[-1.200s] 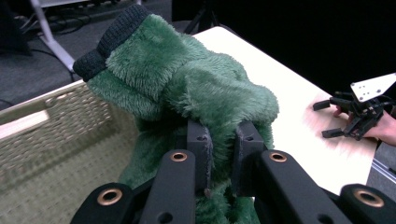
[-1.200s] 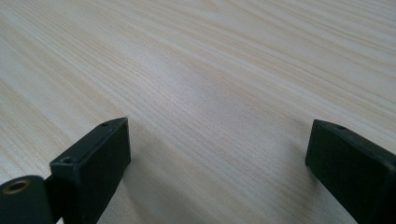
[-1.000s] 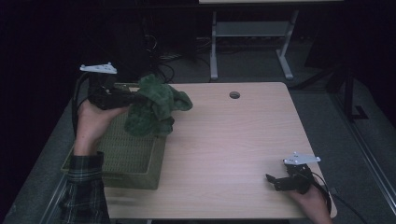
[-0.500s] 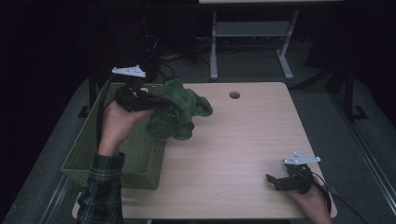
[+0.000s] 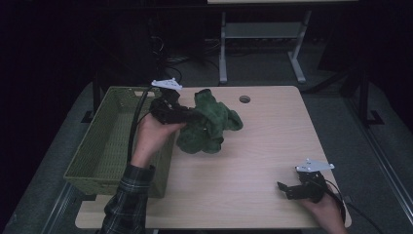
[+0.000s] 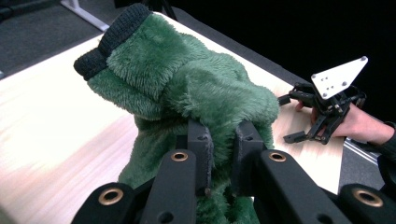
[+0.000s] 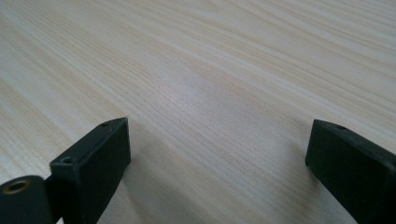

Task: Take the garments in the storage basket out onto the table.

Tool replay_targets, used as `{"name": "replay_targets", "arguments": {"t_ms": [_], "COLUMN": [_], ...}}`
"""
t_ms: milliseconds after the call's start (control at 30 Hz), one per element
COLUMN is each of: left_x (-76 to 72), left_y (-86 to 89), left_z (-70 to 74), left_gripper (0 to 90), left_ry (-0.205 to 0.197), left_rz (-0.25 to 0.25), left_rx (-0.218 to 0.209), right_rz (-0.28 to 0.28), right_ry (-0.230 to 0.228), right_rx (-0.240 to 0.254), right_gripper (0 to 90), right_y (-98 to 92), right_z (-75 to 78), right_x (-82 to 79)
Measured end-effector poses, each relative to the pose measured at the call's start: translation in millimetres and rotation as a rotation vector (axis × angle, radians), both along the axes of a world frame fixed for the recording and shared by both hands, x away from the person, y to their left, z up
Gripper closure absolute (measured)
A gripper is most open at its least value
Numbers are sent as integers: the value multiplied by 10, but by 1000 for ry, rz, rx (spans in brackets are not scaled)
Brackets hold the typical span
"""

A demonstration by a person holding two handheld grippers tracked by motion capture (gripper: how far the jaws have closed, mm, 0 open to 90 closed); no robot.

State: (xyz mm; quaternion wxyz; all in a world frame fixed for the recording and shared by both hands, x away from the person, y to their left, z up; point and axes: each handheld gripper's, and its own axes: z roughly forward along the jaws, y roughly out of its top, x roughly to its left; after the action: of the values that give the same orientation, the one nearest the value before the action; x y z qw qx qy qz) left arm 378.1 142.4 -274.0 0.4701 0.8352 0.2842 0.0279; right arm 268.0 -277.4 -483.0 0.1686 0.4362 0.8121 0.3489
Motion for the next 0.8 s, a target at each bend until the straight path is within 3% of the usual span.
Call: {"name": "replay_targets", "arguments": {"t_ms": [367, 800], "left_x": [-45, -119], "left_y": [-411, -855], "left_z": [-283, -792], "left_gripper": [806, 806], "left_ry": [31, 98], "left_rz": [-44, -81], "left_rx": [-9, -17], "right_rz": [-1, 2], "right_ry": [1, 0], "right_rx": [1, -2], "right_gripper": [60, 60], "right_y": [1, -1], "right_z": [1, 0], "right_x": [-1, 0]}}
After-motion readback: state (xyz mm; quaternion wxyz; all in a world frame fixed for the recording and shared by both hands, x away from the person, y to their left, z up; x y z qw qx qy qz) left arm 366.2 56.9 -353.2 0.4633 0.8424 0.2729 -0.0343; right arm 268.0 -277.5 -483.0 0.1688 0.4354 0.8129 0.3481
